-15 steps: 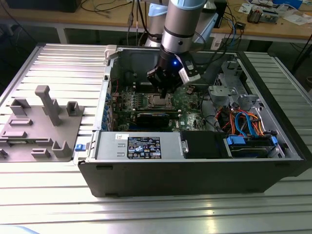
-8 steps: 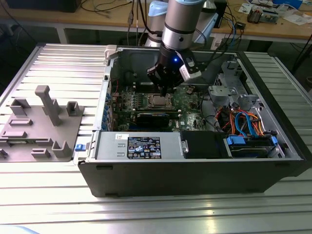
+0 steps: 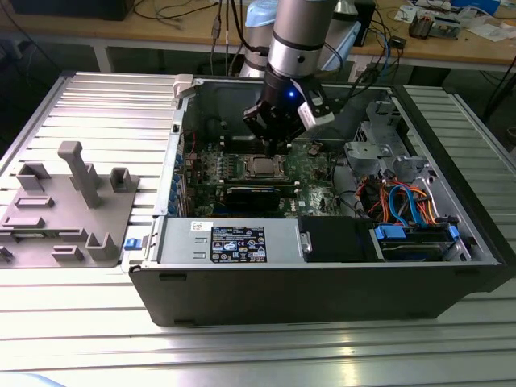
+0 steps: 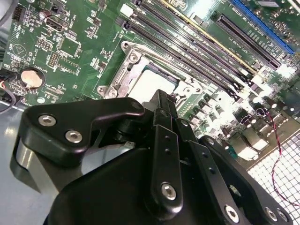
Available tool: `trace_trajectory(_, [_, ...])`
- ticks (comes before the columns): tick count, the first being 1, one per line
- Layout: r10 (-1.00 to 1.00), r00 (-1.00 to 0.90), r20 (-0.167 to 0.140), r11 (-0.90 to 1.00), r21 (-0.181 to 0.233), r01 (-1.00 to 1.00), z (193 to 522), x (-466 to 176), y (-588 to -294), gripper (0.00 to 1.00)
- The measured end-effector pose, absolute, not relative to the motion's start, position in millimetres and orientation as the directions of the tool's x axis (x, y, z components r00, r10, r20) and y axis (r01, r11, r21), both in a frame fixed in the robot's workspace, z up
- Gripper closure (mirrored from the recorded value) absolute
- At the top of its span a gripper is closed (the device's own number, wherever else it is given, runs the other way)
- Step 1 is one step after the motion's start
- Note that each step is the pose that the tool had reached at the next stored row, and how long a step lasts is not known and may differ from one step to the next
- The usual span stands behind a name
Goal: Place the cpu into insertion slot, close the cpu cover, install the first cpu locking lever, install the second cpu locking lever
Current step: 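Install the second cpu locking lever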
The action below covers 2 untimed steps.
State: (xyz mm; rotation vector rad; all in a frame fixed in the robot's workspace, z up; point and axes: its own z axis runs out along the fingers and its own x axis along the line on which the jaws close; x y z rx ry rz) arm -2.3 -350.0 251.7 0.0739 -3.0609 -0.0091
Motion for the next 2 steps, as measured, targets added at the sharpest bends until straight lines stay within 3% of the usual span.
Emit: trace_trajectory(2, [-0.048, -0.996, 0.08, 0.999, 0.008, -0.048, 251.7, -2.3, -350.0, 0.89])
